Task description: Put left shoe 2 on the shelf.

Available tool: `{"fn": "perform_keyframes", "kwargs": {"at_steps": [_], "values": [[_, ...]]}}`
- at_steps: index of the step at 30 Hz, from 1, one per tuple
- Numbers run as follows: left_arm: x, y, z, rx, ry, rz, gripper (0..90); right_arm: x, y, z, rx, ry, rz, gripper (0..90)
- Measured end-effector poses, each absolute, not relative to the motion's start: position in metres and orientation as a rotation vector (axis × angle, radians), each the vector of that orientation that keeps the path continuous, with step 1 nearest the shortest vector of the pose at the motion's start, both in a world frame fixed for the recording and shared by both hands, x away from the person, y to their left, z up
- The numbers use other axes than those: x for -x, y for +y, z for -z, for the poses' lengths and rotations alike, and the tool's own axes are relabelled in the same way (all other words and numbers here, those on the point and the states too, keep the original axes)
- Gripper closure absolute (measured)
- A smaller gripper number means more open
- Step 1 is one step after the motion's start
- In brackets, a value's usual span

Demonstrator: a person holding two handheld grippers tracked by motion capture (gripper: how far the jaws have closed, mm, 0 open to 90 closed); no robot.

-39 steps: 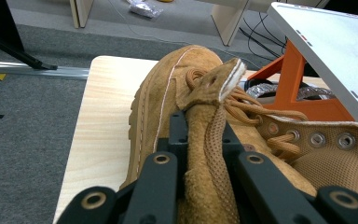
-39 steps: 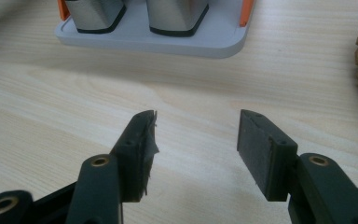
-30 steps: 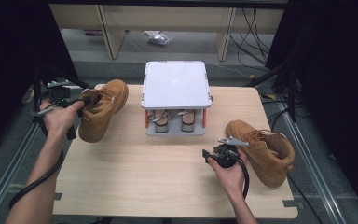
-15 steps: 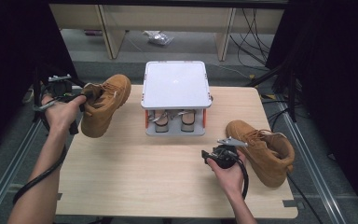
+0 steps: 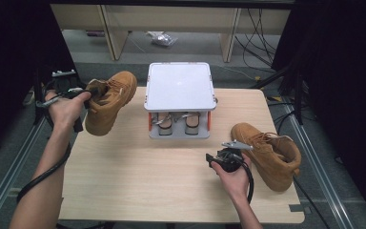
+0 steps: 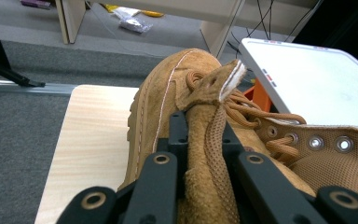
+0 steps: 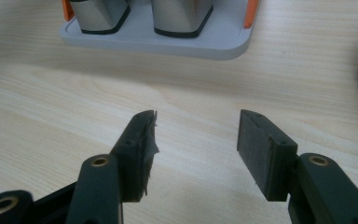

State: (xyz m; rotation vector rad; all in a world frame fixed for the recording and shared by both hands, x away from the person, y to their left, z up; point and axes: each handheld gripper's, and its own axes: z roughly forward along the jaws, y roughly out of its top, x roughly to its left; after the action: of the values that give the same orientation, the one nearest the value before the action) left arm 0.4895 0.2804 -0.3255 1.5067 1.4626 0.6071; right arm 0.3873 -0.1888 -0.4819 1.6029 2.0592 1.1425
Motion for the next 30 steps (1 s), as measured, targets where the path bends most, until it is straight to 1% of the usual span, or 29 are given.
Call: {"fn": "perform_keyframes", "kwargs": {"at_steps": [15, 22, 24, 30], "values": [[-0.495, 0.269, 0.31, -1.492, 1.44, -0.613, 81.8, -0.387, -0.192, 0.481, -1.553, 2.074, -1.117, 47.4], [-0.498, 0.267, 0.308, -1.49, 1.438, -0.613, 81.7, -0.387, -0.193, 0.481, -1.561, 2.07, -1.107, 47.4], [-0.498, 0.266, 0.307, -1.49, 1.435, -0.613, 81.7, -0.386, -0.19, 0.481, -1.61, 2.063, -1.13, 47.4], [-0.5, 0.265, 0.302, -1.483, 1.432, -0.62, 81.7, -0.388, -0.191, 0.484, -1.566, 2.087, -1.135, 47.4]]}}
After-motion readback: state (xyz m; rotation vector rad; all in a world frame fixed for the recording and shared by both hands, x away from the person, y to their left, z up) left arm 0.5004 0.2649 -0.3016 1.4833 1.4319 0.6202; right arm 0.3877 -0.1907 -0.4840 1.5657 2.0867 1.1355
